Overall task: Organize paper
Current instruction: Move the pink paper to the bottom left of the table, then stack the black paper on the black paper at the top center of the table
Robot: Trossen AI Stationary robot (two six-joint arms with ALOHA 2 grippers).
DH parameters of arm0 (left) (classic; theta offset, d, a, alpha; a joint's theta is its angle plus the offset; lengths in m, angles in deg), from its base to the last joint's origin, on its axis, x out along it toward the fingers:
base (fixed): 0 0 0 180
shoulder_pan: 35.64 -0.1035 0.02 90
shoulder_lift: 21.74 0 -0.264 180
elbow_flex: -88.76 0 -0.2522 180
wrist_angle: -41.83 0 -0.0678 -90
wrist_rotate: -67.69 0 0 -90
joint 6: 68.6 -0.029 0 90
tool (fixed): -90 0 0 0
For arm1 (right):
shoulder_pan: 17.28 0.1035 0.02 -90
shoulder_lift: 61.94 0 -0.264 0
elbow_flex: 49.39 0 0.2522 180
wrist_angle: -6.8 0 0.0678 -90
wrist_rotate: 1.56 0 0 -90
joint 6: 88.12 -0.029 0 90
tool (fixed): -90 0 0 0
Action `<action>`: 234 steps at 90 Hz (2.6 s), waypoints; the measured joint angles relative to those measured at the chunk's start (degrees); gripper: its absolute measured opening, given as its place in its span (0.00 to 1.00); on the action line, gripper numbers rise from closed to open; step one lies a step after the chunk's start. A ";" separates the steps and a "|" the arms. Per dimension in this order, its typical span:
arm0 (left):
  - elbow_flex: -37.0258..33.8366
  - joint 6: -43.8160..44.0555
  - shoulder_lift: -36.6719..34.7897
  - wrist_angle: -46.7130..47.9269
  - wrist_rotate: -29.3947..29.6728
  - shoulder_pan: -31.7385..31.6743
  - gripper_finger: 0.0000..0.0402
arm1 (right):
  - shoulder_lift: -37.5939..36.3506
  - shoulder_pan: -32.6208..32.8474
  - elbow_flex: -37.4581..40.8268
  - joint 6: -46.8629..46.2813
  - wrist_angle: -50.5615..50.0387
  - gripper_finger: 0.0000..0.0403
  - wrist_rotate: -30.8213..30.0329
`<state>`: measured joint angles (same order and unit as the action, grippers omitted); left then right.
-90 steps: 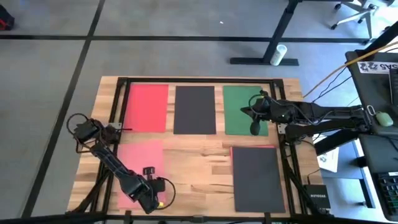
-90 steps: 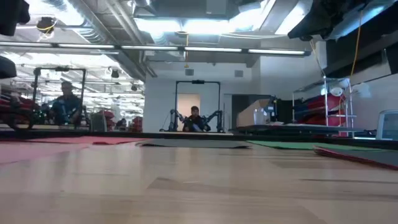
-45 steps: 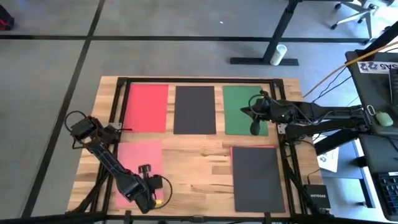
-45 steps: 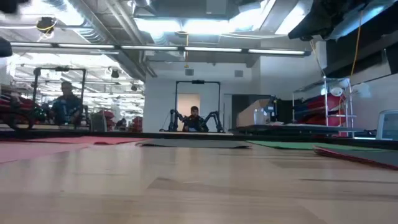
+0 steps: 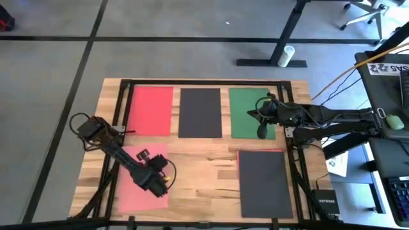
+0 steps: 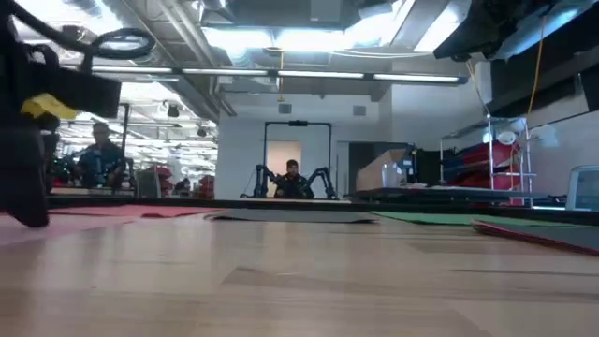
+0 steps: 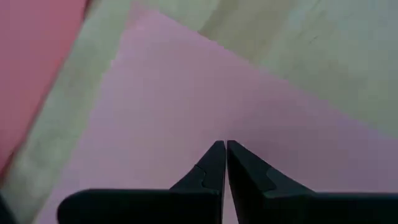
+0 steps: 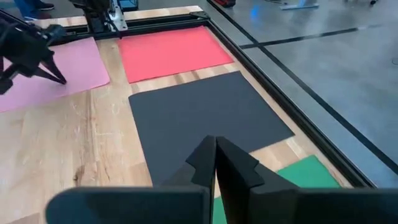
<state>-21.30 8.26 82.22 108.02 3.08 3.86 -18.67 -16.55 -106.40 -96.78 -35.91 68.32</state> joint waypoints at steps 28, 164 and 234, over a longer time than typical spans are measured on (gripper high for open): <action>0.22 -1.88 -0.04 -3.32 0.44 -0.20 0.00 | 0.00 0.00 0.01 0.00 -0.09 0.00 0.31; 8.82 -21.57 -2.30 -19.48 10.27 1.86 0.00 | 4.81 0.13 0.03 -5.19 -3.20 0.01 28.89; -17.91 -52.61 -2.35 -97.41 -16.60 -15.80 0.00 | 30.43 5.62 0.03 -4.58 -7.94 0.22 29.35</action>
<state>-39.20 -44.35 79.87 10.61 -13.52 -11.94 11.76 -10.93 -106.37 -101.36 -43.86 97.67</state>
